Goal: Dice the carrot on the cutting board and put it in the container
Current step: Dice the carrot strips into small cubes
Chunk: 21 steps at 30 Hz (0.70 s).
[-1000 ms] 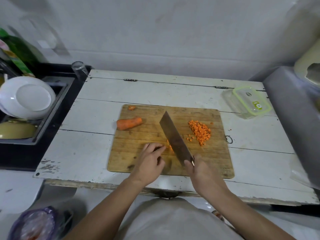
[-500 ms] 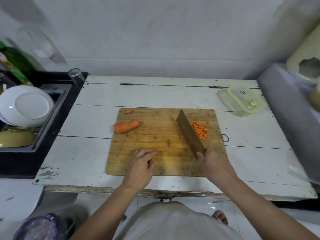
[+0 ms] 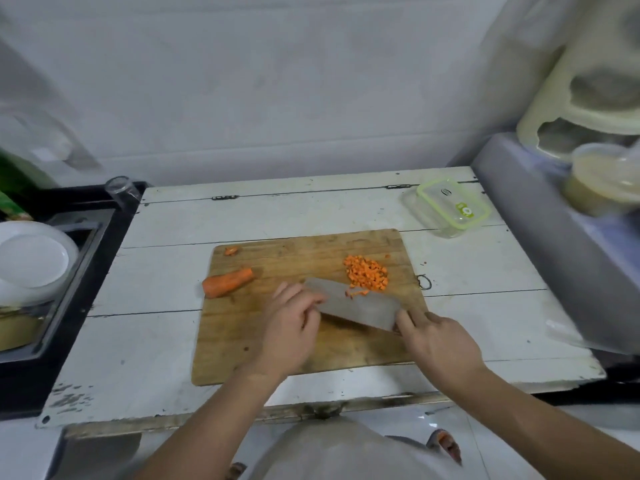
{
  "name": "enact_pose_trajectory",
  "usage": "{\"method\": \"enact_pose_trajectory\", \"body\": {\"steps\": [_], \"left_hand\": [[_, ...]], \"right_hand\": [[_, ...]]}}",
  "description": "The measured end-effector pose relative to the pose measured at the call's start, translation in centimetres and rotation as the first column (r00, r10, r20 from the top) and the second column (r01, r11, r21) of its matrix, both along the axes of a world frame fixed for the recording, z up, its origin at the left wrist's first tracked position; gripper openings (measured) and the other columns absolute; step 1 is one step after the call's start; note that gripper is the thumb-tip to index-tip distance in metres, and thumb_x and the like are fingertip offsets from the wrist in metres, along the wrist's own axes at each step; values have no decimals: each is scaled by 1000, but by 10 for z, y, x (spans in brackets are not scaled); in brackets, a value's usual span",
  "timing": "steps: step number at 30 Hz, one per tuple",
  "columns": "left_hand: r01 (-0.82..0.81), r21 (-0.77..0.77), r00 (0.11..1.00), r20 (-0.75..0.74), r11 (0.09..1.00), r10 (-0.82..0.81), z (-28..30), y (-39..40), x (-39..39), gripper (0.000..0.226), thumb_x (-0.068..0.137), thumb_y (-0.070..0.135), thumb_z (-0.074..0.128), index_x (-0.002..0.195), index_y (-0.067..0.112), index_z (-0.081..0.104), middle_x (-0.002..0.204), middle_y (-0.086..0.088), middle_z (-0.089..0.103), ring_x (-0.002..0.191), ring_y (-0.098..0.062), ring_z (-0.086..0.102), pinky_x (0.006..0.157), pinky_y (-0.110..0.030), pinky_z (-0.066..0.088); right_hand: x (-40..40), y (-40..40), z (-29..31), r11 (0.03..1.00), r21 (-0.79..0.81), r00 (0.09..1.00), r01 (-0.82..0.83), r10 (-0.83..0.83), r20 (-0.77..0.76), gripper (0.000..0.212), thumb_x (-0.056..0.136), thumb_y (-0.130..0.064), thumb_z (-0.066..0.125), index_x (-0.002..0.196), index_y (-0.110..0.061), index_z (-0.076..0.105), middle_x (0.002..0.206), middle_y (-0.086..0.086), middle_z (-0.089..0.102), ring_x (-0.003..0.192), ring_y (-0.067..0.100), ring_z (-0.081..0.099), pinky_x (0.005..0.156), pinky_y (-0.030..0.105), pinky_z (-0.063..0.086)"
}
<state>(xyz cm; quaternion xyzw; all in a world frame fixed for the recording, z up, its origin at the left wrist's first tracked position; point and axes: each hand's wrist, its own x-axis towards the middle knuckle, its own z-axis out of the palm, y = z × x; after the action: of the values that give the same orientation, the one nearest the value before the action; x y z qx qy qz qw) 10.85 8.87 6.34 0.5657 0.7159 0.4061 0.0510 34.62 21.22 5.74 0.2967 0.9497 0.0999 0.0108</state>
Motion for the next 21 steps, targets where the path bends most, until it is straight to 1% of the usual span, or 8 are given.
{"method": "enact_pose_trajectory", "body": {"steps": [3,8,11,13,15,16,18,21], "left_hand": [[273,-326,941,-106,905,-322,-7,27,18,30,100,22,47,121,22,68,117,10,59,117,-9,41,101,-20,30],[267,-529,940,-41,806,-339,-20,78,24,35,105,17,42,137,20,54,135,3,48,129,-15,37,111,-33,33],[272,-527,951,19,805,-309,-16,99,20,38,102,5,41,131,17,63,138,0,53,132,-19,44,110,-26,31],[263,-468,964,156,844,-215,-12,103,17,43,99,-4,39,124,15,69,136,-2,59,129,-19,51,109,-22,32],[169,-388,951,305,906,-47,-13,102,7,48,96,-8,40,107,24,74,129,-1,66,122,-17,58,112,-29,39],[114,-349,948,317,930,3,-15,100,1,50,94,-9,42,95,31,73,123,0,68,117,-17,61,110,-33,43],[128,-370,971,238,920,-39,-16,97,-7,51,90,-9,43,82,36,67,111,4,69,111,-18,62,103,-34,46],[283,-542,958,121,791,-260,-18,96,1,48,89,-4,41,102,29,73,115,6,62,118,-20,56,104,-35,44]], "right_hand": [[2,0,-5,999,29,1000,-20,20,-11,45,47,11,68,83,-10,52,65,9,52,46,29,50,37,32,33],[4,5,-4,999,41,1000,-4,4,-9,41,44,11,70,78,-9,57,62,8,51,44,27,49,38,31,30],[6,8,-3,999,36,1000,19,-19,3,44,41,11,74,78,-9,58,62,9,52,43,27,48,40,30,24],[9,9,-4,999,27,999,34,-34,15,45,41,10,75,79,-9,59,64,9,53,44,27,49,41,29,24],[11,8,-6,999,10,999,39,-39,21,44,43,9,75,80,-10,59,66,8,54,45,27,49,40,30,26],[11,7,-7,999,6,999,38,-38,21,44,44,8,75,79,-11,59,66,8,53,45,26,49,40,30,27],[11,6,-9,999,10,999,35,-35,18,43,45,7,76,79,-12,58,66,7,52,46,26,48,40,30,27],[10,7,-10,999,14,1000,30,-30,3,45,44,8,77,80,-12,58,66,6,52,45,25,47,40,30,27]]}}
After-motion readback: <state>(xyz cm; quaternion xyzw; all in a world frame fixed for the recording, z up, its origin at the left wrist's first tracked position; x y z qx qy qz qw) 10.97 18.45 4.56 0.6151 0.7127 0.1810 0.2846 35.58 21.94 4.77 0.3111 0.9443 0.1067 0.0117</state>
